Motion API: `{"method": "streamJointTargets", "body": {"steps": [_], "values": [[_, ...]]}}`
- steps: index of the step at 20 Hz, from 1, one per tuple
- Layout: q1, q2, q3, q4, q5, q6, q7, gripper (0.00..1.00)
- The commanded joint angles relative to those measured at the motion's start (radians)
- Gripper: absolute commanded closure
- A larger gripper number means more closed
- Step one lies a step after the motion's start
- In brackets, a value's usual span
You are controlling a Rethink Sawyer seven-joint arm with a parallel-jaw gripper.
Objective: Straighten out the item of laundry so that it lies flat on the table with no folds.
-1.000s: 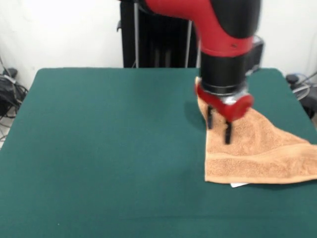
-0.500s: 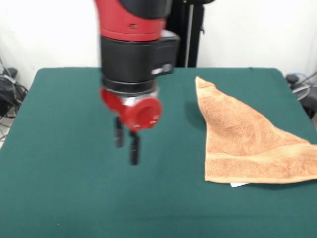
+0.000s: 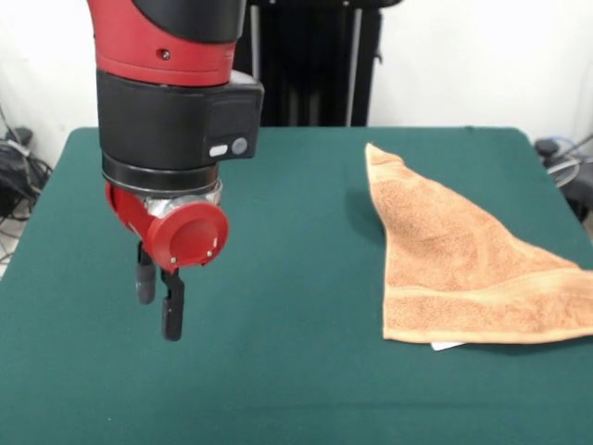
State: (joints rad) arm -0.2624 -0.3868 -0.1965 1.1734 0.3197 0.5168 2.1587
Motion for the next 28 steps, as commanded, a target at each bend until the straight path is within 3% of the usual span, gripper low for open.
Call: {"method": "streamJointTargets", "body": {"steps": [1,11,21,28], "values": [[0.012,0.077,0.048,-0.072,-0.061,0.196,0.025,0.0],[0.038,0.153,-0.003,-0.284,-0.09,0.367,0.089,0.0],[0.104,0.137,-0.014,-0.373,-0.101,0.511,0.121,0.0],[0.14,0.13,0.017,-0.343,-0.073,0.504,0.161,0.0]]}}
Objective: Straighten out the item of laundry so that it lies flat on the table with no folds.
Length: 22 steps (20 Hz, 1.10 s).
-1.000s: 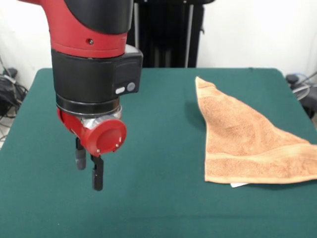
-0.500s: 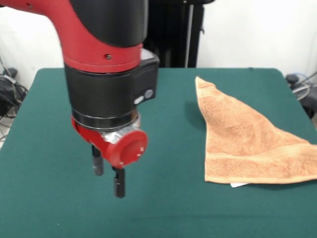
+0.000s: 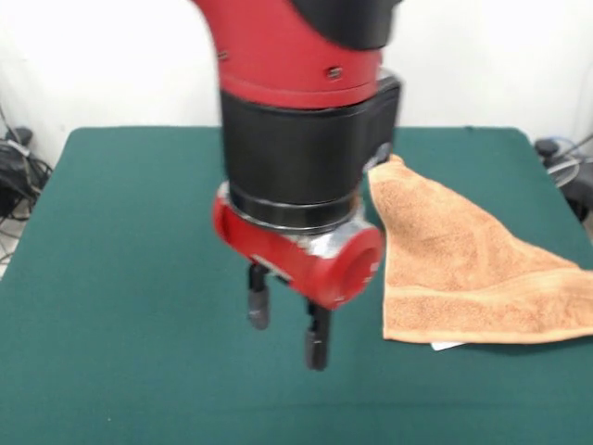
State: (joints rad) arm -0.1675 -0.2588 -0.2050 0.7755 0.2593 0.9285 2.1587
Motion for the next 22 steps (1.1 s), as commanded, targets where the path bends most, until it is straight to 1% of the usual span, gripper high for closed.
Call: {"method": "streamJointTargets", "body": {"steps": [1,8,9,13,17,22], "values": [[0.053,0.001,0.022,0.055,-0.012,0.093,0.172,0.0],[0.064,-0.015,0.022,0.106,-0.012,0.083,0.159,0.0],[0.063,-0.02,0.03,0.138,-0.012,0.062,0.149,0.0],[0.062,-0.03,0.047,0.213,-0.01,0.004,0.133,0.0],[0.061,-0.03,0.052,0.256,-0.018,-0.043,0.125,0.0],[0.041,-0.02,0.074,0.286,-0.013,-0.056,0.1,0.0]]}}
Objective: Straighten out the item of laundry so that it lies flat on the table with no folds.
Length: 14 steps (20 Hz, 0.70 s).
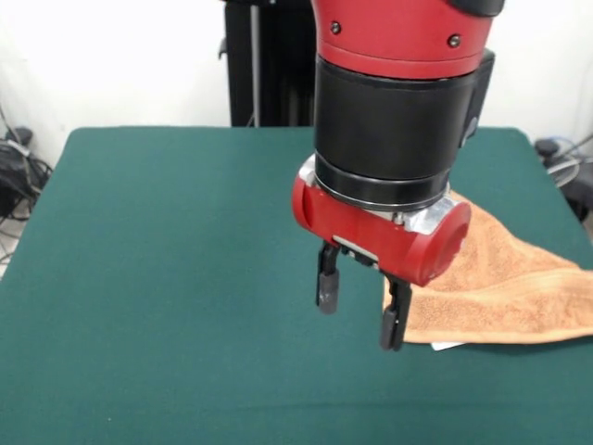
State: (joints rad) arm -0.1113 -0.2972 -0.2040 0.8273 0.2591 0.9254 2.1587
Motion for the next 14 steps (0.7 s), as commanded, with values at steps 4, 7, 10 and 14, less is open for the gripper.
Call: {"method": "streamJointTargets", "body": {"steps": [4,7,10,14], "values": [[-0.03,0.035,0.083,0.251,-0.023,-0.102,0.083,0.0],[-0.037,0.05,0.094,0.269,-0.025,-0.153,0.082,0.0],[-0.04,0.06,0.103,0.279,-0.023,-0.177,0.078,0.0],[-0.055,0.081,0.131,0.283,-0.018,-0.218,0.053,0.0]]}}
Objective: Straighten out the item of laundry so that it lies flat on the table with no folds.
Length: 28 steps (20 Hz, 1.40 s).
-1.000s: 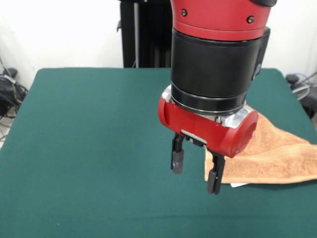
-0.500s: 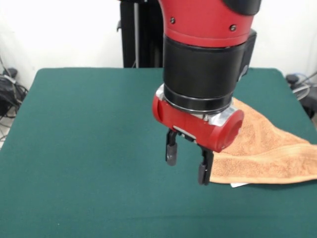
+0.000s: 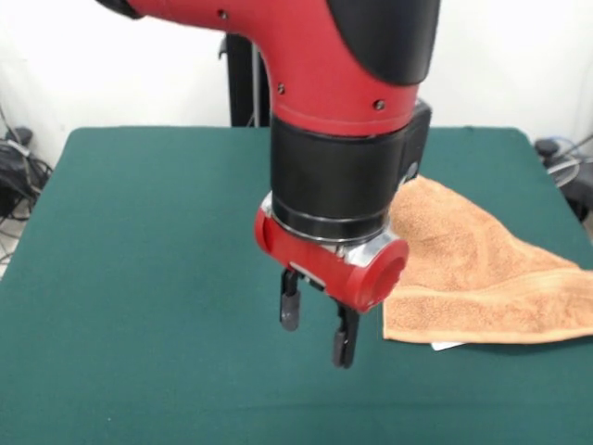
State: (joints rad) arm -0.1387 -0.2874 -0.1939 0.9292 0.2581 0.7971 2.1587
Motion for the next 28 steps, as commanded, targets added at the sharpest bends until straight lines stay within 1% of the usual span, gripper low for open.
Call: {"method": "streamJointTargets", "body": {"steps": [1,4,5,8,9,11,15,23,28], "values": [[-0.031,0.078,0.129,0.185,-0.016,-0.104,0.05,0.0],[-0.031,0.081,0.137,0.199,-0.007,-0.117,0.057,0.0],[-0.036,0.078,0.151,0.212,0.009,-0.1,0.061,0.0],[-0.041,0.075,0.167,0.228,0.024,-0.09,0.064,0.0],[-0.036,0.073,0.16,0.231,0.016,-0.111,0.068,0.0],[-0.033,0.073,0.155,0.236,0.017,-0.114,0.083,0.0],[-0.037,0.069,0.17,0.262,0.024,-0.137,0.098,0.0],[0.013,0.061,0.096,0.289,-0.02,-0.243,0.158,0.0],[0.039,0.045,0.082,0.333,-0.007,-0.274,0.19,0.0]]}}
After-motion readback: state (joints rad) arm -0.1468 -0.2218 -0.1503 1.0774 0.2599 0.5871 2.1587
